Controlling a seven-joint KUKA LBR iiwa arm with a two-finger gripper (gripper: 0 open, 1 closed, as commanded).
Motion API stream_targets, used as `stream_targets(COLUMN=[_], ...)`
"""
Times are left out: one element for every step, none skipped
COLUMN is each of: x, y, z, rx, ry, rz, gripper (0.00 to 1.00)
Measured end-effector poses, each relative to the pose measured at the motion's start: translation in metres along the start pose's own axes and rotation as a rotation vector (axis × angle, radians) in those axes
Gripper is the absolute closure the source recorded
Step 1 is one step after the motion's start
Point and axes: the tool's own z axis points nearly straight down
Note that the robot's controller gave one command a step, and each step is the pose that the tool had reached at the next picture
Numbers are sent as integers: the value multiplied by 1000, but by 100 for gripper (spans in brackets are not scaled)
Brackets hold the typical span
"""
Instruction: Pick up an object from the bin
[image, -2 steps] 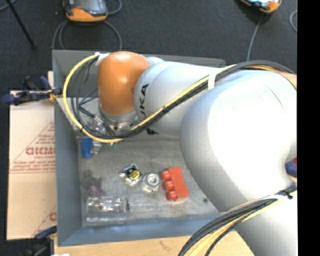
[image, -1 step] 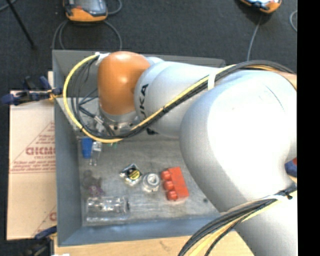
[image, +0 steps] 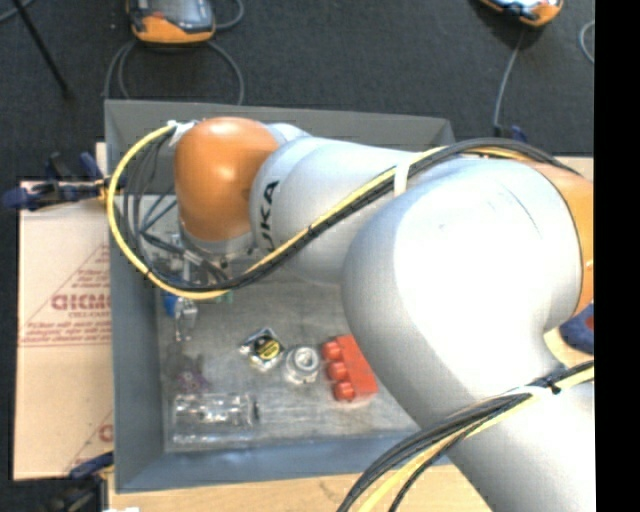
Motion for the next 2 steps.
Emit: stream_targets(x=[-1,2], y=[1,-17], z=[-2,-135], rx=[-4,0], ry=[-6,-4], rz=[3,-28], gripper=[100,100])
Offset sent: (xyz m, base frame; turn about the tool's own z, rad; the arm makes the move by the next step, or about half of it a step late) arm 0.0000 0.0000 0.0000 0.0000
